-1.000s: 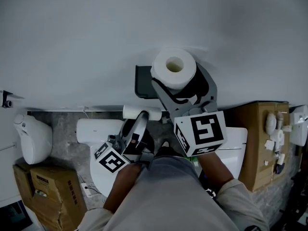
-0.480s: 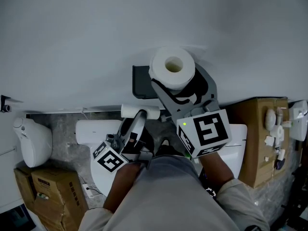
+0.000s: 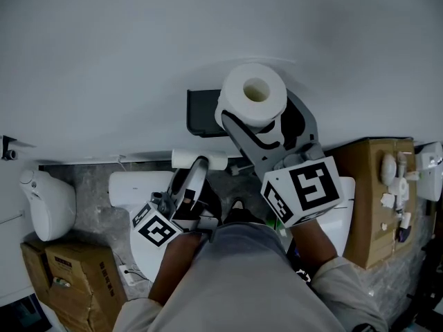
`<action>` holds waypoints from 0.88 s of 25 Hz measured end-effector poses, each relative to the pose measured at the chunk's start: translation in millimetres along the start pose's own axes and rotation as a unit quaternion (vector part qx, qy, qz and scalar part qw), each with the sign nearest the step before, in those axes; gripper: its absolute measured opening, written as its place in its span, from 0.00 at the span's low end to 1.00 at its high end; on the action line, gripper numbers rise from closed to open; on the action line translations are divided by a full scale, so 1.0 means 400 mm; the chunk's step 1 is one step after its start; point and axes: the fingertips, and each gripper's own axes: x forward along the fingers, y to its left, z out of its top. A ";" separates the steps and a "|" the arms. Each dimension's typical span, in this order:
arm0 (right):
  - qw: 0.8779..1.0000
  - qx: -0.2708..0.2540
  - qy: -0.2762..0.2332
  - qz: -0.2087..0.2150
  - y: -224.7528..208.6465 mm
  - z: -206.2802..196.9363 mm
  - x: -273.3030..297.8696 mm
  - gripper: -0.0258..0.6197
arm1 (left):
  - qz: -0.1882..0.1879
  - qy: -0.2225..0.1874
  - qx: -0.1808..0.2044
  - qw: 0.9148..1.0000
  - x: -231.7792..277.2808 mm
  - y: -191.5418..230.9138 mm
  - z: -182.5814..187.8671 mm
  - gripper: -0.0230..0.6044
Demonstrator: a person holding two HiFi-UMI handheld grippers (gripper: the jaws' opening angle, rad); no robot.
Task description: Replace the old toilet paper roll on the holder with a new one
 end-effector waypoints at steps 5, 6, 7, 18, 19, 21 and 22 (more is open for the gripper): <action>1.000 0.013 -0.019 -0.004 -0.016 0.021 -0.065 0.69 | -0.010 0.003 0.013 1.000 0.004 -0.041 -0.026 0.33; 1.000 0.016 -0.022 -0.005 -0.025 0.024 -0.083 0.69 | -0.012 0.004 0.017 1.000 0.007 -0.053 -0.036 0.33; 0.999 0.019 -0.025 -0.005 -0.034 0.027 -0.102 0.69 | -0.013 0.005 0.020 1.000 0.010 -0.065 -0.048 0.33; 0.998 0.059 -0.033 -0.010 -0.061 0.024 -0.175 0.69 | -0.024 0.016 0.027 0.999 0.021 -0.091 -0.074 0.33; 0.997 0.062 -0.033 -0.010 -0.062 0.023 -0.180 0.69 | -0.026 0.017 0.027 0.999 0.021 -0.092 -0.075 0.33; 0.997 0.068 -0.034 -0.012 -0.064 0.021 -0.189 0.69 | -0.028 0.020 0.025 0.999 0.021 -0.093 -0.077 0.33; 0.997 0.071 -0.034 -0.014 -0.067 0.020 -0.194 0.69 | -0.029 0.021 0.025 0.999 0.021 -0.094 -0.079 0.33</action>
